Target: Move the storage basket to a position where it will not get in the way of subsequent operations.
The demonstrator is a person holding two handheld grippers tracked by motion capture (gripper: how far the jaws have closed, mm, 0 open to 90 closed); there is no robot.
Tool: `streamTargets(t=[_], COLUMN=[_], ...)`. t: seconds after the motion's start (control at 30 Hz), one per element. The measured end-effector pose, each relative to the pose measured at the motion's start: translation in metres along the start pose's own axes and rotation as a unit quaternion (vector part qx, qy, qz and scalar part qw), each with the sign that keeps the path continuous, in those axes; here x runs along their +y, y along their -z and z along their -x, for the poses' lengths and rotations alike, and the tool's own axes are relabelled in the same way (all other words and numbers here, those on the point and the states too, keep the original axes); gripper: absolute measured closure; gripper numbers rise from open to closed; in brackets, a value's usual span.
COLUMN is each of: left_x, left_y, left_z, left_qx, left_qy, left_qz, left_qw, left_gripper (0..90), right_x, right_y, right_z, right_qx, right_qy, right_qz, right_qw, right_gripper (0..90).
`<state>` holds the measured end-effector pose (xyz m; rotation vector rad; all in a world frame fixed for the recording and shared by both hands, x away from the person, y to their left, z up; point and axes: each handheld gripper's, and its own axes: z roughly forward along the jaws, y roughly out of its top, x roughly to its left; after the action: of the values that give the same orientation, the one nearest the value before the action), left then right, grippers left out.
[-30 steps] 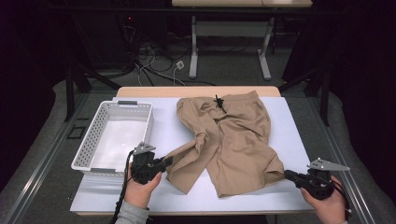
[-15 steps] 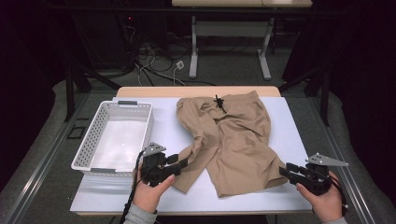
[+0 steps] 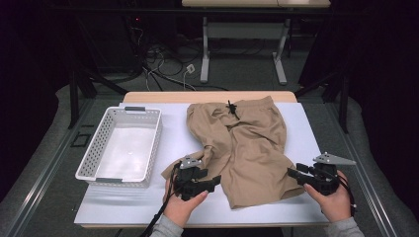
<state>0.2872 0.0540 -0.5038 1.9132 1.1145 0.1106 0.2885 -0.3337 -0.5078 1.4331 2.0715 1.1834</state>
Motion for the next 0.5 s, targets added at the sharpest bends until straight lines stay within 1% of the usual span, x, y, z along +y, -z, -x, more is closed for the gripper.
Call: streamTargets(t=[0.03,0.07,0.17,0.2,0.3,0.37,0.47,0.5], left_x=[-0.001,-0.002,-0.005,-0.007,-0.012,-0.016,-0.020,-0.021], left_y=[-0.003,-0.008,-0.020,-0.024,-0.035,-0.040,-0.046,-0.048], left_z=[0.001,0.003,0.006,0.007,0.011,0.013,0.017,0.019], left_qx=[0.001,-0.001,-0.006,-0.008,-0.008,-0.010,-0.016,-0.016], left_qy=[-0.004,-0.002,-0.001,0.001,-0.004,-0.004,-0.010,-0.010], left_qz=[0.001,0.001,-0.009,-0.011,-0.023,-0.031,-0.041,-0.041], left_qw=[1.0000,1.0000,0.9999,0.9999,0.9997,0.9995,0.9990,0.9990], left_gripper=[42.5,42.2,41.5,41.3,40.4,39.6,37.6,37.1], right_x=[0.000,0.000,0.000,0.000,-0.002,-0.004,-0.005,-0.006], right_y=[-0.001,-0.002,-0.004,-0.004,-0.004,-0.005,-0.006,-0.005], right_z=[0.001,0.001,0.003,0.003,0.007,0.009,0.012,0.013], right_qx=[-0.001,-0.002,-0.008,-0.009,-0.011,-0.012,-0.016,-0.016], right_qy=[0.002,0.002,0.002,-0.001,-0.003,-0.008,-0.011,-0.016], right_qz=[-0.001,0.000,0.004,0.001,0.001,0.002,0.004,0.004], right_qw=[1.0000,1.0000,1.0000,1.0000,0.9999,0.9999,0.9998,0.9997], right_gripper=[52.8,52.6,52.0,51.9,51.1,50.0,48.4,48.1])
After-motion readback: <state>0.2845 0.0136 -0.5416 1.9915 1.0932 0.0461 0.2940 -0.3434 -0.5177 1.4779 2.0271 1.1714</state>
